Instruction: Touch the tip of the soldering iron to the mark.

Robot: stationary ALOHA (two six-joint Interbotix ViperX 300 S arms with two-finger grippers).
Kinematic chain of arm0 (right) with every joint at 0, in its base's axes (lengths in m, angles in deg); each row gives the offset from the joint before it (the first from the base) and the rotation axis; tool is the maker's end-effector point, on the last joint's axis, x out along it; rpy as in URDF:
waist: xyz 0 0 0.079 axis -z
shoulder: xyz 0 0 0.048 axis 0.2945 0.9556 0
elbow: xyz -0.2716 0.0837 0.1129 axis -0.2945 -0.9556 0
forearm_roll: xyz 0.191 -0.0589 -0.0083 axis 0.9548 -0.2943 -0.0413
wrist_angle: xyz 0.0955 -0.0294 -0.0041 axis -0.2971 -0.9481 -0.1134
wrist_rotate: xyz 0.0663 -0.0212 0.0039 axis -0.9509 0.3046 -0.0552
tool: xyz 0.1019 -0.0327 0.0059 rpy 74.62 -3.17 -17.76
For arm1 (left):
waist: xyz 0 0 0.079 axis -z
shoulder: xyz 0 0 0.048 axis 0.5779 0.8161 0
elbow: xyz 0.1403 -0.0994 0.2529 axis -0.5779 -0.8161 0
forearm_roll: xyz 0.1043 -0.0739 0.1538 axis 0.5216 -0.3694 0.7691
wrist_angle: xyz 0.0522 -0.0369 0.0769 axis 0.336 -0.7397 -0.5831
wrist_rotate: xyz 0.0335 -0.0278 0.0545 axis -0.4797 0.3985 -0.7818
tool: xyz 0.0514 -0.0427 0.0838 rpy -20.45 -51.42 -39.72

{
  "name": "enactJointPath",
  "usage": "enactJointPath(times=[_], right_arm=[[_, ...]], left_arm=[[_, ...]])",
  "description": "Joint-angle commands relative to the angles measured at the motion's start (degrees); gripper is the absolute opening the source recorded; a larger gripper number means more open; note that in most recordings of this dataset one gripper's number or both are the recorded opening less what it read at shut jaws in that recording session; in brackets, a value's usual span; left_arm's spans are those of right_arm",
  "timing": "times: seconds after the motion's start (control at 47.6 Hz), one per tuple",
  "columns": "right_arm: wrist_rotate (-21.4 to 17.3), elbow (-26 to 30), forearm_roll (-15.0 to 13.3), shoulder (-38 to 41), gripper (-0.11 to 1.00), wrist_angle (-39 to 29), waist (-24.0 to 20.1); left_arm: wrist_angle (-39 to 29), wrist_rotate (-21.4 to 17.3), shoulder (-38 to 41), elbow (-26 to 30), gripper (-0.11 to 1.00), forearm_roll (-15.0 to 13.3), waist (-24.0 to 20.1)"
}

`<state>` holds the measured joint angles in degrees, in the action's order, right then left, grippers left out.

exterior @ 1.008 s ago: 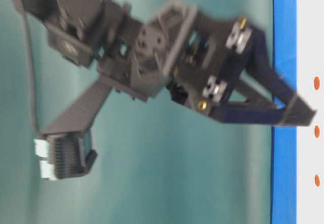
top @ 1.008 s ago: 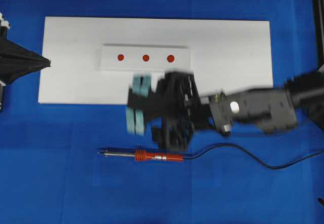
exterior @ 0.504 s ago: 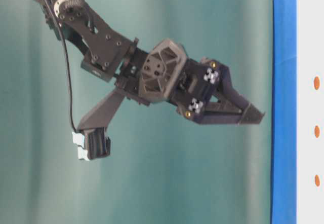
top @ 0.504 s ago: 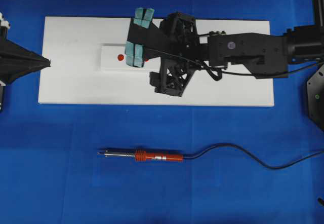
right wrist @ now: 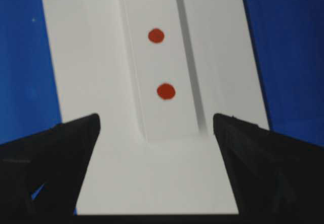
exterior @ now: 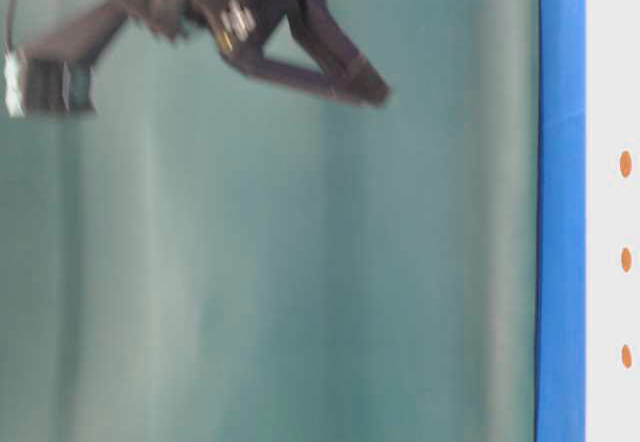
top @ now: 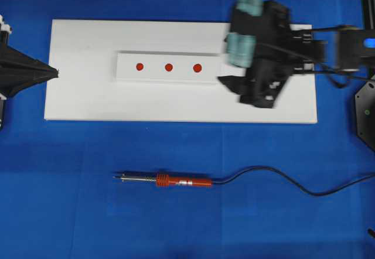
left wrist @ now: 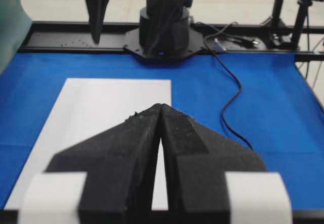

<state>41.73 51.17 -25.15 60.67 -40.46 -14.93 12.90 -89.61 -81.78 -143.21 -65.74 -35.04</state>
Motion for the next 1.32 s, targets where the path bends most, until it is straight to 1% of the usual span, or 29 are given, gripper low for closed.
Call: enactJointPath(times=[0.0,0.147,0.294,0.483,0.63,0.693,0.798,0.924,1.302], right_arm=[[-0.26,-3.08,-0.09,-6.15,0.87,1.85,0.0],[-0.35,-7.73,-0.09,-13.8,0.87,3.16,-0.09],[-0.35,-13.71,-0.44,-21.8,0.87,5.54,-0.09],[-0.26,-23.82,-0.97,-33.49,0.86,12.57,0.18],[-0.26,-29.62,-0.97,-41.31,0.86,15.82,0.53],[-0.26,-31.46,-0.97,-43.51,0.86,16.44,0.62],[-0.35,-34.19,-0.88,-46.05,0.86,16.96,0.7],[-0.35,-36.04,-0.79,-46.32,0.85,17.58,0.79],[-0.35,-36.65,-0.79,-46.05,0.83,17.93,0.88]], left_arm=[[0.44,0.0,0.26,0.79,0.0,0.09,0.0],[0.35,0.0,0.18,0.79,0.0,0.09,0.0],[0.35,0.0,0.26,0.79,0.0,0.09,0.0],[0.53,0.09,0.18,0.79,0.0,0.09,0.09],[0.53,0.09,0.26,0.7,0.0,0.09,0.0],[0.53,0.09,0.26,0.7,0.0,0.09,0.0],[0.44,0.09,0.18,0.7,0.0,0.09,0.0],[0.53,0.09,0.18,0.62,0.0,0.09,0.0],[0.44,0.09,0.18,0.53,0.0,0.09,0.0]])
